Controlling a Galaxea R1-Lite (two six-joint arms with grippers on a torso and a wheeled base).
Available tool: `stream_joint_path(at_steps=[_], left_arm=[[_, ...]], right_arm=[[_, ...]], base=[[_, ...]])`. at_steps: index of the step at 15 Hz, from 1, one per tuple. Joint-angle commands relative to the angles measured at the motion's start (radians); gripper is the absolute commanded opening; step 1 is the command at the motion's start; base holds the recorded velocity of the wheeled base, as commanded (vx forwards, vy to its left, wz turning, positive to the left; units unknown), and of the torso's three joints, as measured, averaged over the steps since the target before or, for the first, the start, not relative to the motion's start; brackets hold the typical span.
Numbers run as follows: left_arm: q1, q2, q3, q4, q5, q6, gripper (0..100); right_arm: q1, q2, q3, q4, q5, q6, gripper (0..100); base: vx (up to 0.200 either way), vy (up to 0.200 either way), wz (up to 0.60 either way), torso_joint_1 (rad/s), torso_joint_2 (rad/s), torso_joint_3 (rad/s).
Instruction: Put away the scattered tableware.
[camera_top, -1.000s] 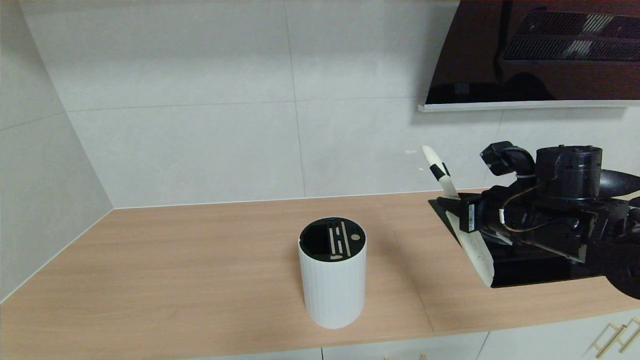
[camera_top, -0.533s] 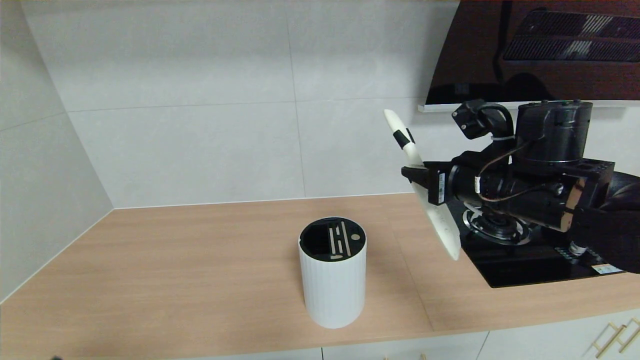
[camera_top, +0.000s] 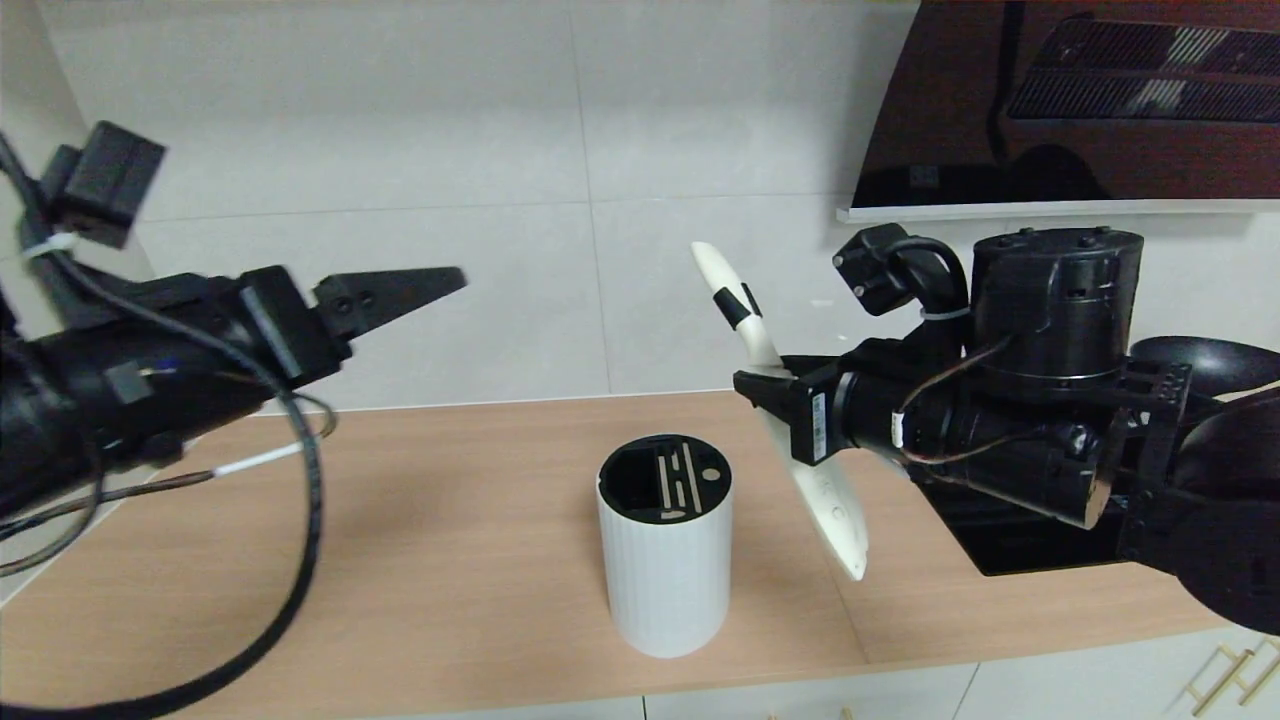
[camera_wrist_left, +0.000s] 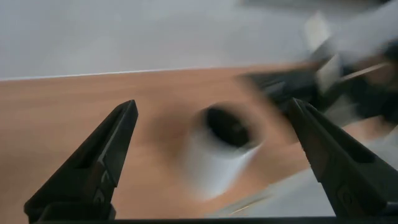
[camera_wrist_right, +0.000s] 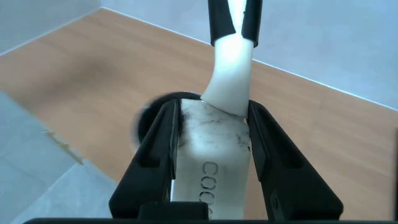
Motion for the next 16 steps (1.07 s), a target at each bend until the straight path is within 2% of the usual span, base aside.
stream_joint_path(at_steps=[1, 2, 3, 5, 6, 7, 9, 12, 16], left_arm=[[-0.092, 0.181, 0.000, -0.081, -0.007, -0.093, 100], [-0.102, 0.203, 0.003, -0.118, -0.039, -0.150, 100], [-0.115, 0.212, 0.003, -0.147, -0.054, -0.173, 100], [-0.134, 0.213, 0.003, -0.159, -0.059, -0.193, 100], [-0.180, 0.212, 0.003, -0.178, -0.062, -0.234, 100], [-0.220, 0.229, 0.004, -0.222, -0.073, -0.259, 100], [-0.257, 0.269, 0.012, -0.310, -0.076, -0.274, 100], [-0.284, 0.301, 0.046, -0.386, -0.079, -0.270, 100], [-0.295, 0.310, 0.049, -0.399, -0.076, -0.268, 100]], right_arm=[[0.074, -0.009, 0.005, 0.000, -0.032, 0.011, 0], [0.088, -0.009, 0.007, 0.000, -0.044, 0.014, 0], [0.109, -0.009, 0.001, -0.002, -0.069, 0.023, 0], [0.122, -0.007, -0.001, -0.002, -0.100, 0.034, 0], [0.125, 0.004, -0.002, -0.002, -0.100, 0.037, 0], [0.132, 0.011, -0.002, -0.011, -0.101, 0.044, 0], [0.145, 0.016, -0.001, -0.025, -0.101, 0.058, 0], [0.161, 0.017, 0.004, -0.025, -0.101, 0.067, 0], [0.181, 0.039, 0.007, -0.066, -0.104, 0.078, 0]], base=[[0.000, 0.000, 0.00, 0.000, 0.00, 0.000], [0.000, 0.000, 0.00, 0.000, 0.00, 0.000], [0.000, 0.000, 0.00, 0.000, 0.00, 0.000], [0.000, 0.000, 0.00, 0.000, 0.00, 0.000], [0.000, 0.000, 0.00, 0.000, 0.00, 0.000], [0.000, 0.000, 0.00, 0.000, 0.00, 0.000], [0.000, 0.000, 0.00, 0.000, 0.00, 0.000], [0.000, 0.000, 0.00, 0.000, 0.00, 0.000], [0.000, 0.000, 0.00, 0.000, 0.00, 0.000]])
